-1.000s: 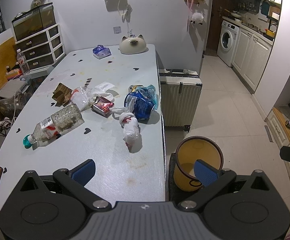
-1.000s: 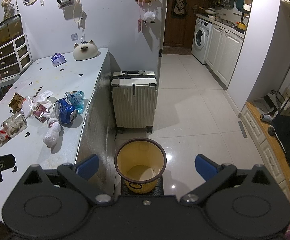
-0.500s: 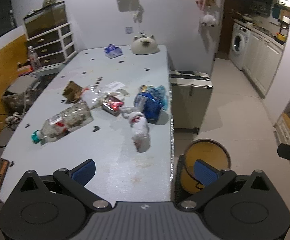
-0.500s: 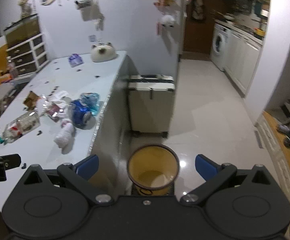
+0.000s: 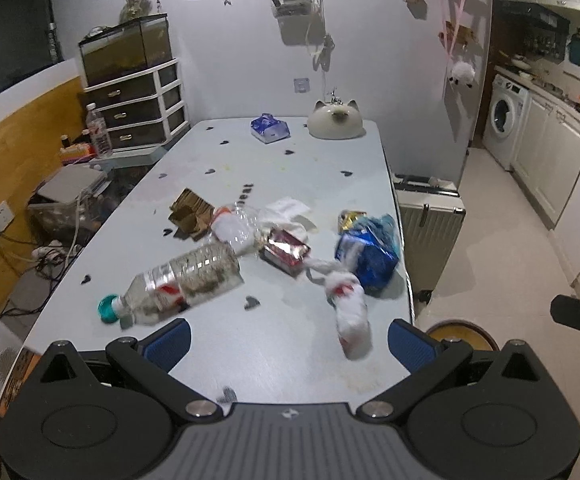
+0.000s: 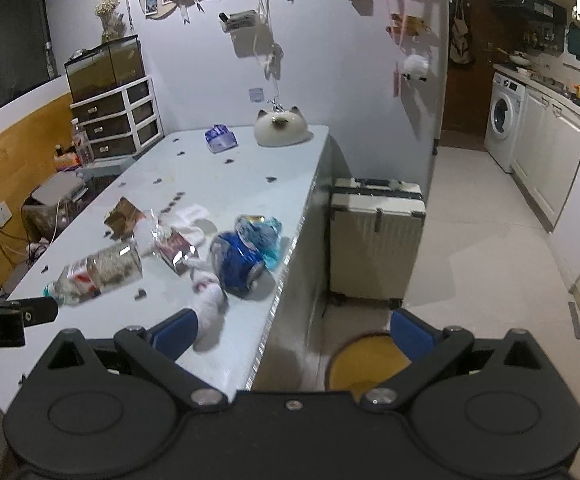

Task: Collect trash
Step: 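Grasp the clear plastic bottle with the left tool while the right tool grasps the white knotted bag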

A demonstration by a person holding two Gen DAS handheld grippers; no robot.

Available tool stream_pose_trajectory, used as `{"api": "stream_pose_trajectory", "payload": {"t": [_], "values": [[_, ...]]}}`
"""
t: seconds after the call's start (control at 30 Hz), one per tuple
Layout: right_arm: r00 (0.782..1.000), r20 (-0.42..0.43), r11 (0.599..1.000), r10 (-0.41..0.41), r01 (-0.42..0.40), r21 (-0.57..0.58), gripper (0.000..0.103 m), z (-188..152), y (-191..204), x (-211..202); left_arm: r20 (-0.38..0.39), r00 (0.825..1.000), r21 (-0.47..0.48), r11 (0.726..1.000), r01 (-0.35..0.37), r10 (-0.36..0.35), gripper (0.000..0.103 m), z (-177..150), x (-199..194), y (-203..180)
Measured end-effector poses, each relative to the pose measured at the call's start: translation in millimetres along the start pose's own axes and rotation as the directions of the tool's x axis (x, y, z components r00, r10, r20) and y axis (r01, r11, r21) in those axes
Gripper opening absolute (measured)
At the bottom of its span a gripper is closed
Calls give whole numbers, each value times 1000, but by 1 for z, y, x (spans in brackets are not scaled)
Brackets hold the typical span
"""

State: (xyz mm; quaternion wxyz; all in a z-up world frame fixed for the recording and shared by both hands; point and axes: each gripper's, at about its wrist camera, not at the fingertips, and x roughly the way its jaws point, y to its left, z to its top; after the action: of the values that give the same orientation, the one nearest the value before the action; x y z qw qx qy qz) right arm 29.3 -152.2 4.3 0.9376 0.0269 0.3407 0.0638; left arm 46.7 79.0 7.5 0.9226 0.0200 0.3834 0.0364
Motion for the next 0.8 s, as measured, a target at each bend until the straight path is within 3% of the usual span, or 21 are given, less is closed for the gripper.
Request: {"api": "stream_pose_trajectory", "payload": {"t": [0.4, 0.6, 0.8], "values": [[997, 22, 993, -75, 73, 97, 103, 14, 80, 66, -35, 998, 85, 995, 57, -54, 103, 46, 92, 98], [995, -22, 990, -94, 96, 102, 103, 17, 102, 100, -85, 987, 69, 988, 142, -136, 103, 61, 150, 141], [995, -69, 987, -71, 80, 140, 103, 13, 110, 136, -123, 978, 121, 975, 185, -171, 103, 69, 212, 175]]}}
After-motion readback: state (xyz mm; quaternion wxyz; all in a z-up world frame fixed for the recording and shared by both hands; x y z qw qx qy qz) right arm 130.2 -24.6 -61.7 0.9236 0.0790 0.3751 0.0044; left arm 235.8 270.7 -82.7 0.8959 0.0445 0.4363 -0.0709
